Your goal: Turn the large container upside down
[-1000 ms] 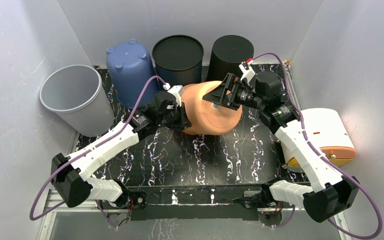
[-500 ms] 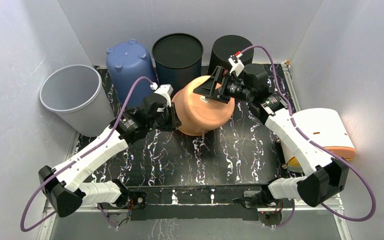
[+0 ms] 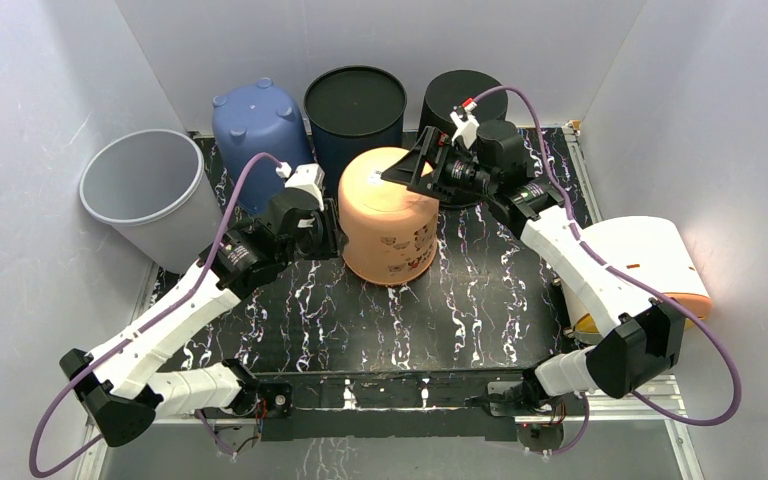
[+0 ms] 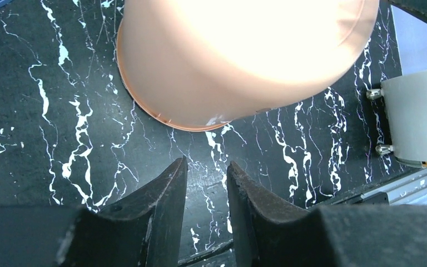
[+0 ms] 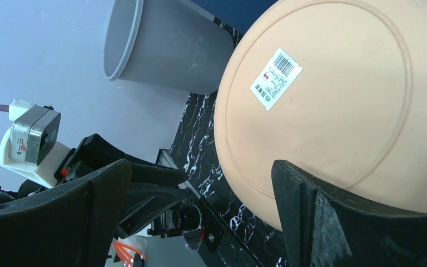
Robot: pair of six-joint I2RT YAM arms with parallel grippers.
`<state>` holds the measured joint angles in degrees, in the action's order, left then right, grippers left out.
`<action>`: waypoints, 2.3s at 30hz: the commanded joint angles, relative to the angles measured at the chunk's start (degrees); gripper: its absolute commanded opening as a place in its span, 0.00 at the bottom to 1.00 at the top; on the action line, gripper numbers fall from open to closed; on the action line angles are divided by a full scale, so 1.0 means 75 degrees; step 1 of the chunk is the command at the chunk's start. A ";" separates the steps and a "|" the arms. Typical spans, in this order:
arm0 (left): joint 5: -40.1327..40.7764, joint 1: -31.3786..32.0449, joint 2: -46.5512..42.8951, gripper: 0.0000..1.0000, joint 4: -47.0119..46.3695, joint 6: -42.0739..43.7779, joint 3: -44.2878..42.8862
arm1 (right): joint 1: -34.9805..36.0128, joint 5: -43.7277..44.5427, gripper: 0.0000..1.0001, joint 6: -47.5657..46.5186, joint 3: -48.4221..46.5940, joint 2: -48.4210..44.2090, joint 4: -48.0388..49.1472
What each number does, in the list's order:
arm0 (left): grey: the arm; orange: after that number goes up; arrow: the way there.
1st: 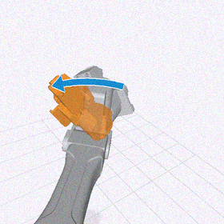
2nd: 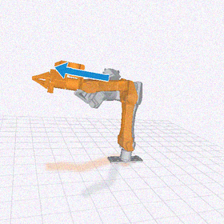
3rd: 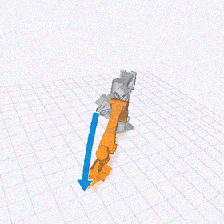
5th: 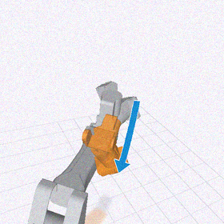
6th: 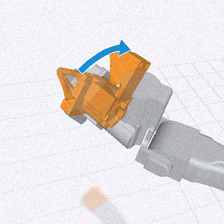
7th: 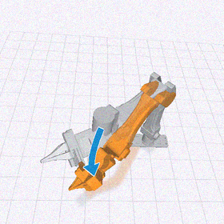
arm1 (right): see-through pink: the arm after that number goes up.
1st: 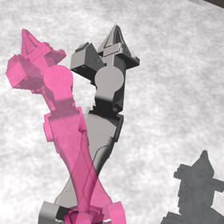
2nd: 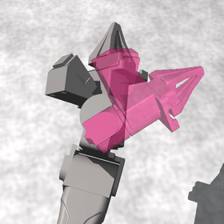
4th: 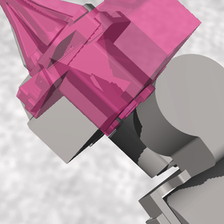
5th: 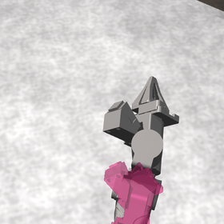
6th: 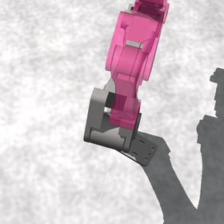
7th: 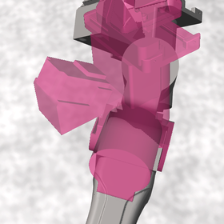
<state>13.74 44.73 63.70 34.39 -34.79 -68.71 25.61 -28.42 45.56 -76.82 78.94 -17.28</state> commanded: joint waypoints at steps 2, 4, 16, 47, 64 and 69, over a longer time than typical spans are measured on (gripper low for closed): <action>0.0457 0.0001 -0.0194 0.33 0.0188 -0.0105 -0.0316 | 0.0054 0.0147 0.98 -0.0116 -0.0485 -0.0223 0.0241; 0.0511 -0.0011 -0.0152 0.35 0.0204 -0.0111 -0.0394 | 0.0055 0.0364 0.98 -0.0293 -0.0674 -0.0283 -0.0057; -0.0991 -0.1478 0.0894 0.73 -0.0179 -0.0093 -0.1390 | 0.0041 0.3248 0.98 -0.1645 -0.1858 -0.0858 -0.2639; -0.6607 -0.0856 0.4675 0.74 -0.4007 -0.1199 -0.2474 | -0.0008 0.4899 0.98 -0.2130 -0.2122 -0.1748 -0.4122; -0.2623 -0.3277 0.2494 0.90 0.2100 0.1674 -0.5014 | 0.0088 0.1175 0.98 -0.1931 -0.1173 -0.1103 -0.2323; -0.0253 -0.3421 0.1996 0.96 0.2428 0.1778 -0.5079 | 0.0764 0.1401 0.98 -0.1819 -0.1318 -0.0189 -0.2175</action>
<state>-6.00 19.77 80.55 44.93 -24.32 -105.56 27.49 -13.89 30.81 -85.32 73.49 -39.03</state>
